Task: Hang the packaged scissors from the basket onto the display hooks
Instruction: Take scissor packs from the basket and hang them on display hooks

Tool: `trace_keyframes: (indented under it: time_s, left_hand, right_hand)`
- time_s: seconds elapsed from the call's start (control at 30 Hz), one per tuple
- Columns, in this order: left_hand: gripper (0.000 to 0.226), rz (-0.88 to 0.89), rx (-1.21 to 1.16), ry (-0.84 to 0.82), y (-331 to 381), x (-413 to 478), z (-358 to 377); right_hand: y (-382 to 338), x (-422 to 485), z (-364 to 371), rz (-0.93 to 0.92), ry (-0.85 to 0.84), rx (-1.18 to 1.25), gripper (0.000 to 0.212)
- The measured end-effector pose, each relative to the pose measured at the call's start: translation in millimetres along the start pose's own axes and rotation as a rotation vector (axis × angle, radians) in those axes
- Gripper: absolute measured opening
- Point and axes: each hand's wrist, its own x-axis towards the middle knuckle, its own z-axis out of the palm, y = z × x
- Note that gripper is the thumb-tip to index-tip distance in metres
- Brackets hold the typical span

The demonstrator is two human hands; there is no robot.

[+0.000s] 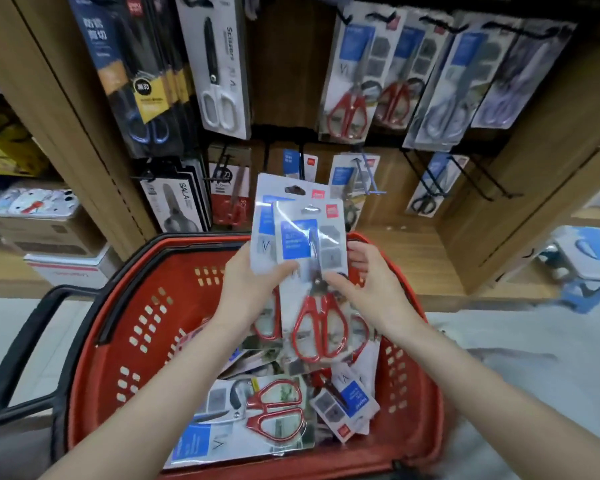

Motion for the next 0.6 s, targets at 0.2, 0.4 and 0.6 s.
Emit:
trace_keyframes:
  time_s: [0.2,0.4,0.6]
  left_hand:
    - [0.028,0.103,0.049,-0.113,24,21,19]
    - [0.02,0.15,0.007,-0.086,46,56,30]
    - [0.018,0.215,0.035,-0.004,58,100,33]
  right_hand:
    - [-25,46,-20,-0.027,0.161,0.18,0.011]
    - [-29,88,-53,0.047,0.286,0.34,0.015]
    - [-52,135,-97,-0.063,0.486,0.33,0.033]
